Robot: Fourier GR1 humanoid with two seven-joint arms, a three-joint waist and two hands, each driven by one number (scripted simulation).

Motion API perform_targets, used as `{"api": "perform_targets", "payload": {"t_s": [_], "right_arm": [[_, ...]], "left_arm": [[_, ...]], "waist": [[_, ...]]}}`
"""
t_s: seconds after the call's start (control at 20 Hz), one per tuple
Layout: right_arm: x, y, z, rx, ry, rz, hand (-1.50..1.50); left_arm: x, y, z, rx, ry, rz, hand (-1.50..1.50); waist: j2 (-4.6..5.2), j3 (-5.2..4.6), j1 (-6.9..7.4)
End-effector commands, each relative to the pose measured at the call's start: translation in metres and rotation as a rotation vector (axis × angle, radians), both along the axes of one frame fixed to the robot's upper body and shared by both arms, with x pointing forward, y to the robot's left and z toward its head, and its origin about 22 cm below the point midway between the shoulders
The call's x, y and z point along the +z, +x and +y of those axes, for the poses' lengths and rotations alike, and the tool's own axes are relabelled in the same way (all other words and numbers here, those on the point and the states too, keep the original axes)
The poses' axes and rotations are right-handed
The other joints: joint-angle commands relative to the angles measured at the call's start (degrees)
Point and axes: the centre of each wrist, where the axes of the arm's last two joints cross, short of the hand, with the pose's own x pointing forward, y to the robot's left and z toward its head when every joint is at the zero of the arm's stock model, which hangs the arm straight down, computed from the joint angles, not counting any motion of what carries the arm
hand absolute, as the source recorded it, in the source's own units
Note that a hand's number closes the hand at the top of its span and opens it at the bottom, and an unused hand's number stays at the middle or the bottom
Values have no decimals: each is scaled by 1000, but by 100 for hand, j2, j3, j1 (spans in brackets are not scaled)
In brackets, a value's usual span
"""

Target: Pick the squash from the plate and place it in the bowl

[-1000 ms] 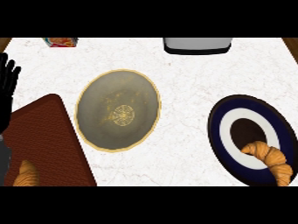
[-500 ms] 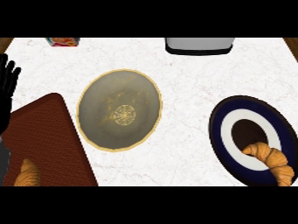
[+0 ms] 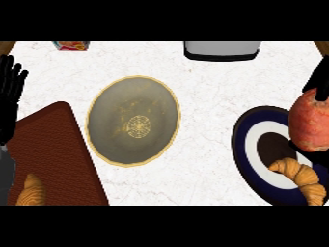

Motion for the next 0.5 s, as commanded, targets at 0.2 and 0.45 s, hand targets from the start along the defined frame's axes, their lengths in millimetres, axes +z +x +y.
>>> {"api": "perform_targets", "payload": {"t_s": [0.2, 0.45], "right_arm": [[29, 20, 88, 65, -63, 84, 150], [17, 39, 154, 79, -87, 159, 150]], "left_arm": [[9, 8, 0, 0, -8, -5, 0], [11, 4, -11, -33, -13, -6, 0]], "waist": [[24, 8, 24], [32, 10, 88]]}}
